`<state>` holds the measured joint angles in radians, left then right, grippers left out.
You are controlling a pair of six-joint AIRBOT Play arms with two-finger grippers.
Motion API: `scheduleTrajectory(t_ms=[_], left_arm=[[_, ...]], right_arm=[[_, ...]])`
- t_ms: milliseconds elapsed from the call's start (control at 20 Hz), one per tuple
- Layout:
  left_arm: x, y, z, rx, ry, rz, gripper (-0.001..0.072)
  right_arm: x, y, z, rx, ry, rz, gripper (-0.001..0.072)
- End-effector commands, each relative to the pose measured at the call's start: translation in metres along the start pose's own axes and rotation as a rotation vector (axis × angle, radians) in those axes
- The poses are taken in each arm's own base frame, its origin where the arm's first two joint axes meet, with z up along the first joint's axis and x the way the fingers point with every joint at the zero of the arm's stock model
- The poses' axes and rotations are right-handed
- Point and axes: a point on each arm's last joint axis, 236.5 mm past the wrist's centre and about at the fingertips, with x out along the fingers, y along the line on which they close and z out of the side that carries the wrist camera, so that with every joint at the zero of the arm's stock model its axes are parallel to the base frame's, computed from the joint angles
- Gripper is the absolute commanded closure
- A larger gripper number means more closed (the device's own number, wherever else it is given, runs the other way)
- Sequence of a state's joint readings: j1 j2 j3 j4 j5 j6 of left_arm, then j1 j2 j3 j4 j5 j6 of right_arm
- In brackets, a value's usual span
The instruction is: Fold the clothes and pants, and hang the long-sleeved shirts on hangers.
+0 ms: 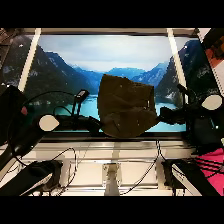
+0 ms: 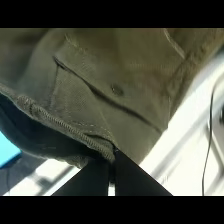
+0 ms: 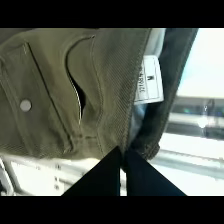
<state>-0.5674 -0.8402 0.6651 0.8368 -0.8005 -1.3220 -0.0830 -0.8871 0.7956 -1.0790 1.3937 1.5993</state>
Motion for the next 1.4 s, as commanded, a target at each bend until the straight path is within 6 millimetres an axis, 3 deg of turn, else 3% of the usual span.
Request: scheduleTrajectory(t_ms=[0,200,300,400,600,700,800,850,900,950,1000,1150,1200,1350], left_arm=[[-0.007,0.014,0.062,-0.140,-0.258,0.038,0.0696],[-0.006,0.038,0.126,-0.193,-0.365,0.076,0.0695],[-0.008,0.064,0.167,-0.218,-0.471,0.127,0.0695],[-0.009,0.097,0.194,-0.286,-0.562,0.174,0.0695],[0.010,0.161,0.204,-0.475,-0.661,0.245,0.0694],[0.028,0.177,0.200,-0.540,-0.679,0.267,0.0693],[0.039,0.189,0.206,-0.535,-0.730,0.313,0.0690],[0.039,0.192,0.213,-0.523,-0.772,0.334,0.0619],[0.038,0.193,0.222,-0.501,-0.810,0.348,0.0392],[0.035,0.190,0.231,-0.484,-0.835,0.348,0.0141],[0.031,0.184,0.241,-0.453,-0.849,0.341,0.0093],[0.000,0.164,0.278,-0.296,-0.918,0.339,0.0099],[-0.013,0.156,0.288,-0.257,-0.941,0.336,0.0099],[-0.057,0.113,0.305,-0.052,-0.967,0.333,0.0099]], right_arm=[[0.004,0.012,0.036,0.045,-0.125,0.066,0.0697],[0.005,0.048,0.122,0.168,-0.277,0.252,0.0696],[0.005,0.051,0.168,0.218,-0.353,0.289,0.0697],[0.009,0.050,0.208,0.267,-0.414,0.317,0.0696],[0.032,0.021,0.255,0.391,-0.499,0.292,0.0696],[0.043,0.005,0.272,0.479,-0.549,0.284,0.0695],[0.040,-0.009,0.297,0.524,-0.668,0.271,0.0693],[0.033,-0.013,0.312,0.535,-0.759,0.265,0.0690],[0.023,-0.016,0.325,0.541,-0.851,0.262,0.0662],[0.011,-0.017,0.336,0.544,-0.930,0.263,0.0496],[0.001,-0.016,0.343,0.539,-0.978,0.264,0.0311],[-0.004,-0.021,0.343,0.511,-0.928,0.255,0.0295],[0.001,-0.026,0.337,0.495,-0.867,0.238,0.0213],[0.018,-0.060,0.293,0.361,-0.590,0.109,0.0182]])
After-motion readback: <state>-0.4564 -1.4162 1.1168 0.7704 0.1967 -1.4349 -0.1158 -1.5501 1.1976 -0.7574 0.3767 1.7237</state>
